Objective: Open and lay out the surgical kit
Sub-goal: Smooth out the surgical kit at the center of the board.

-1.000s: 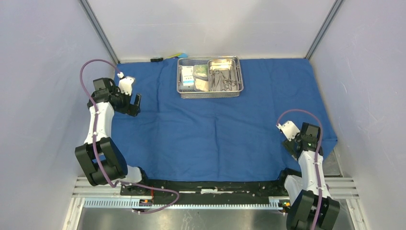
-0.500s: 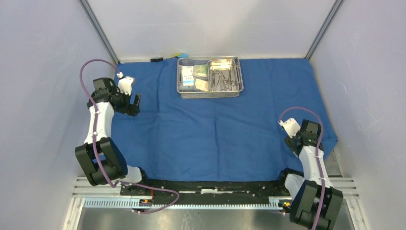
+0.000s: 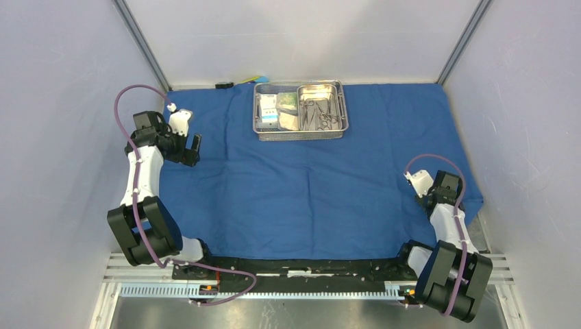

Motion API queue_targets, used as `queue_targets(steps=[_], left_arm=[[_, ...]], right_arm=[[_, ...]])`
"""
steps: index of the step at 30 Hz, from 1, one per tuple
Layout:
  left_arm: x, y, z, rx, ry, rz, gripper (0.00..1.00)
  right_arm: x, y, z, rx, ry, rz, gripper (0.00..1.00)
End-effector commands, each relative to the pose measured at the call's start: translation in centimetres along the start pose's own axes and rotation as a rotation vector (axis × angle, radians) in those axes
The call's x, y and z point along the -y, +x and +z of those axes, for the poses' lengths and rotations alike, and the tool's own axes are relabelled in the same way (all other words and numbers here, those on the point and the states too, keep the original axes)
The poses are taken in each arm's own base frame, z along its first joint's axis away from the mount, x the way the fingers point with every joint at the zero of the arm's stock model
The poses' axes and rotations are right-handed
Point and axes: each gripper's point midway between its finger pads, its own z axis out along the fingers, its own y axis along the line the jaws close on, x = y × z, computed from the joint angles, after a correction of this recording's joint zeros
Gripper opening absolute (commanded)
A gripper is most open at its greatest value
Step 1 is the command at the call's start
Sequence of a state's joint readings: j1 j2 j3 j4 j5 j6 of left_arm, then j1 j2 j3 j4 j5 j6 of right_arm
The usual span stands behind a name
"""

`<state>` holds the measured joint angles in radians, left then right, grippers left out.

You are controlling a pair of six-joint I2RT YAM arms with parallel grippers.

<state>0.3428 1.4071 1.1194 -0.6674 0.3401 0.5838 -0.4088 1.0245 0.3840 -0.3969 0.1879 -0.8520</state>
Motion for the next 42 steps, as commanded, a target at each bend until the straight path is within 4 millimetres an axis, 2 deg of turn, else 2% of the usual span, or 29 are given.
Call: queue_targets(steps=[1,4,12,19,23,25,27,32,36,39,42], left_arm=[[-0.5,-0.9,-1.0,0.022,-0.034,-0.012,1.00],[-0.6,-0.6,-0.8,0.012,-0.036,-0.008,1.00],[-0.7,-0.2,-0.8,0.005,-0.046,0.008,1.00],[-0.7,-0.5,-1.0,0.021,-0.062,-0.023,1.00],[0.1,-0.7,-1.2,0.053,-0.032,-0.024,1.00],[0.6,-0.8,-1.2,0.069,-0.014,-0.020,1.00],[1.0,-1.0,-1.3,0.081,0.004,-0.018,1.00],[1.3,-1.3,-1.7,0.105,0.014,0.009,1.00],[1.5,-1.5,-1.8,0.116,0.026,0.029,1.00],[1.5,-1.6,-1.6,0.116,0.035,0.035,1.00],[1.5,-1.2,-1.3,0.105,0.038,0.042,1.00]], right_arm=[[0.3,0.5,-0.3,-0.019,0.007,0.023,0.34],[1.0,0.3,-0.7,-0.012,0.031,0.040,0.28],[4.0,1.0,-2.1,-0.015,0.156,0.152,0.01],[8.1,3.6,-4.1,0.006,0.268,0.440,0.00],[10.0,6.1,-5.1,0.066,0.281,0.665,0.00],[10.3,7.9,-5.4,0.069,0.271,0.750,0.00],[9.8,9.7,-5.4,0.055,0.235,0.823,0.00],[6.2,14.2,-4.7,0.010,0.078,0.932,0.00],[2.8,16.0,-4.3,-0.001,-0.029,0.965,0.00],[1.1,16.9,-4.0,-0.025,-0.031,0.972,0.06],[1.7,18.0,-4.4,-0.041,0.048,0.960,0.18]])
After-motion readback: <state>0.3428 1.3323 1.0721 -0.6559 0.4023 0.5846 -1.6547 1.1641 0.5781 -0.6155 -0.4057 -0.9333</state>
